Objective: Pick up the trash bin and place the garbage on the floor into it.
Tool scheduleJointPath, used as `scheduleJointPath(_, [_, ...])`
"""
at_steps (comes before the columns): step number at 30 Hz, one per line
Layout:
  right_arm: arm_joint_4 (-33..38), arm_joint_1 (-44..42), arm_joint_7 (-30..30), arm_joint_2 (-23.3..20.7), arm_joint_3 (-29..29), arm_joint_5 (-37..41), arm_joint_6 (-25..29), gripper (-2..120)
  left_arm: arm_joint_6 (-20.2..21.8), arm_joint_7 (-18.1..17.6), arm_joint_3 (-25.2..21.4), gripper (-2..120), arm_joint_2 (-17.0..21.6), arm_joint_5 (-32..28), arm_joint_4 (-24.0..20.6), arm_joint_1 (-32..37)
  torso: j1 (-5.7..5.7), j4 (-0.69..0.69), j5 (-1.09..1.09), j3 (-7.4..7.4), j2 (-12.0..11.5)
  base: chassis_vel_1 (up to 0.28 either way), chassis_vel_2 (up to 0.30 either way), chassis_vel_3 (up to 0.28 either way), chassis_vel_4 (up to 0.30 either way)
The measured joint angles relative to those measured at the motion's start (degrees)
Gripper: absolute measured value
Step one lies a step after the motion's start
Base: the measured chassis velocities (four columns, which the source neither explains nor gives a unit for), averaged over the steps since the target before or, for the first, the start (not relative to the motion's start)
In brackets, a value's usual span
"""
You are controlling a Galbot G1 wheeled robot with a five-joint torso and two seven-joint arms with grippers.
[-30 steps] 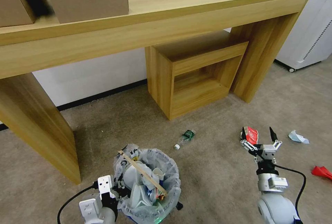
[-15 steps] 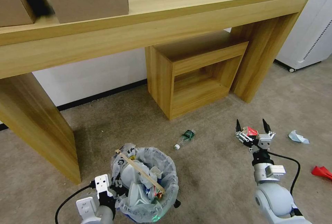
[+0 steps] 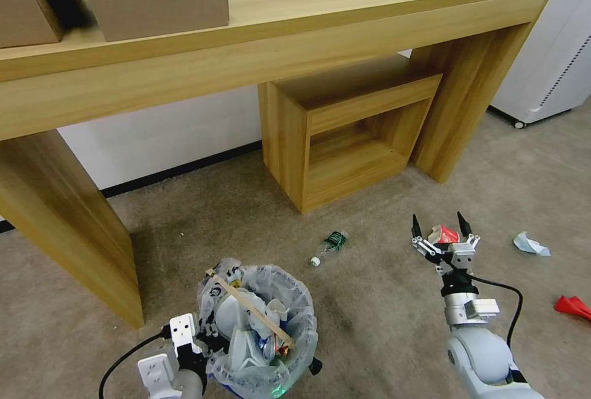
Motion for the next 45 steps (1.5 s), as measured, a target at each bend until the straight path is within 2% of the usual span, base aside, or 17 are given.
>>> scheduleJointPath(14, [0.49, -0.51, 0.27, -0.38, -0.22, -1.60, 0.97, 100, -0.14, 0.39, 0.08, 0, -0.05, 1.42, -0.40, 1.29, 0.00, 0.01, -0.01, 0.00, 0.00, 0.078, 0.084, -0.068, -0.086])
scheduleJointPath(24, [0.56, -0.64, -0.23, -1.11, -0.33, -1.50, 2.22, 100, -0.20, 0.49, 0.09, 0, -0.42, 1.92, -0.60, 1.75, 0.00, 0.00, 0.00, 0.00, 0.00, 0.000, 0.000, 0.000, 0.000])
scheduleJointPath(30, [-0.23, -0.99, -3.07, 0.01, -0.55, -0.73, 3.17, 100, -0.23, 0.55, 0.27, 0, -0.61, 2.38, -0.60, 1.91, 0.00, 0.00, 0.00, 0.00, 0.00, 0.000, 0.000, 0.000, 0.000])
scheduleJointPath(45, [-0.67, -0.54, -3.32, 0.02, -0.75, -0.08, 3.11, 100, -0.32, 0.98, 1.25, 0, -1.29, 3.76, -0.04, 2.23, 0.00, 0.00, 0.00, 0.00, 0.00, -0.024, 0.025, 0.023, -0.024])
